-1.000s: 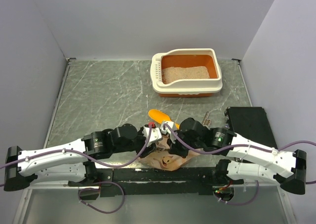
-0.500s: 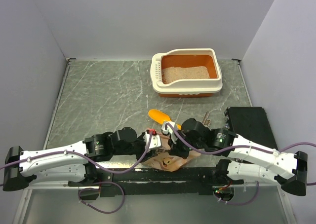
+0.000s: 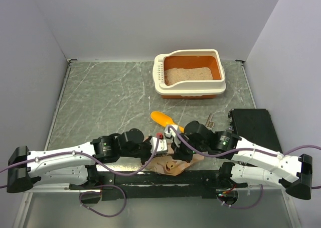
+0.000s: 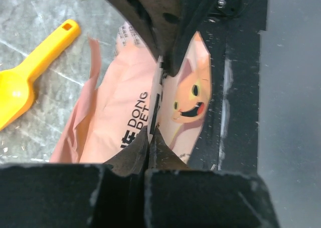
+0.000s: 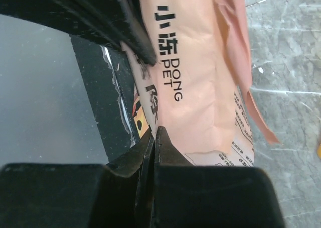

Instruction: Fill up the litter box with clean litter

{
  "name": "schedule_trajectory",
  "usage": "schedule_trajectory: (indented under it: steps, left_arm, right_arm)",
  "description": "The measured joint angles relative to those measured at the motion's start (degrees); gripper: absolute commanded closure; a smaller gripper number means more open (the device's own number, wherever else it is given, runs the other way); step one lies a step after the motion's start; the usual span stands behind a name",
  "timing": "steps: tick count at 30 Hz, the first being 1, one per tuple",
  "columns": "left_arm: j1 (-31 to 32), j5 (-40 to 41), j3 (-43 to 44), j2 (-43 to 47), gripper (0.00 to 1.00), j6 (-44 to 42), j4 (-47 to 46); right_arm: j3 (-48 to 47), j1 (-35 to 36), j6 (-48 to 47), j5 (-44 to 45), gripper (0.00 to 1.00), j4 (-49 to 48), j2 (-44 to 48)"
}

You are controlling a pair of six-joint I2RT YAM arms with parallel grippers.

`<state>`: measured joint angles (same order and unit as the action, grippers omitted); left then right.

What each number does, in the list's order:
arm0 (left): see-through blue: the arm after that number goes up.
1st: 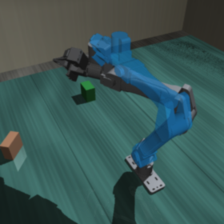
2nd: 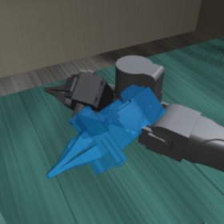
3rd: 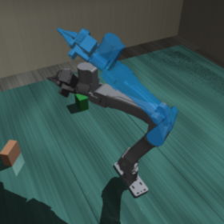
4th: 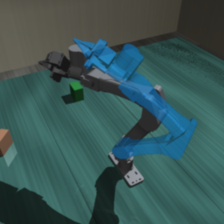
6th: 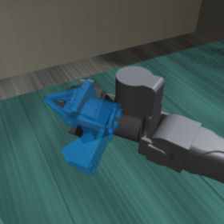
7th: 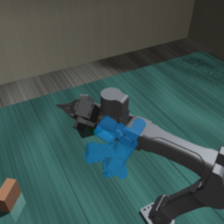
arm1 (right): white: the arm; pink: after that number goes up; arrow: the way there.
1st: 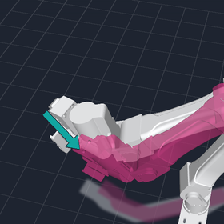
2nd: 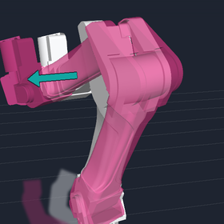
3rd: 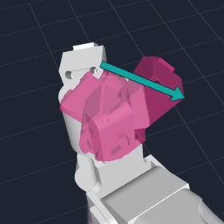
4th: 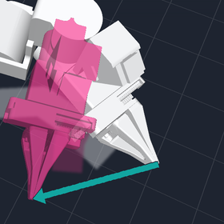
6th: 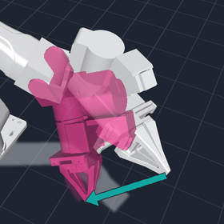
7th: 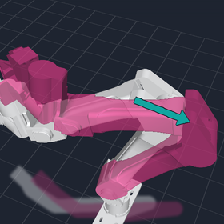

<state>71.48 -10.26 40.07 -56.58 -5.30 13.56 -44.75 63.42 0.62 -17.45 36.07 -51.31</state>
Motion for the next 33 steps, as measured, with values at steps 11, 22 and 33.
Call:
schedule_trajectory:
  steps: [11,22,33]
  left_arm:
    - [-0.3,11.1,-1.5,3.0,0.99,0.4,0.5]
    - [-2.3,20.4,-3.2,13.2,0.99,-0.1,8.9]
    - [-2.4,20.7,-3.3,14.3,0.99,0.6,10.8]
  right_arm:
    - [-1.4,-0.2,1.0,6.3,0.45,0.0,4.9]
    - [-3.2,-0.2,-5.9,16.6,0.37,-1.5,10.7]
    - [4.7,-1.0,-19.1,18.1,0.31,-11.7,3.0]
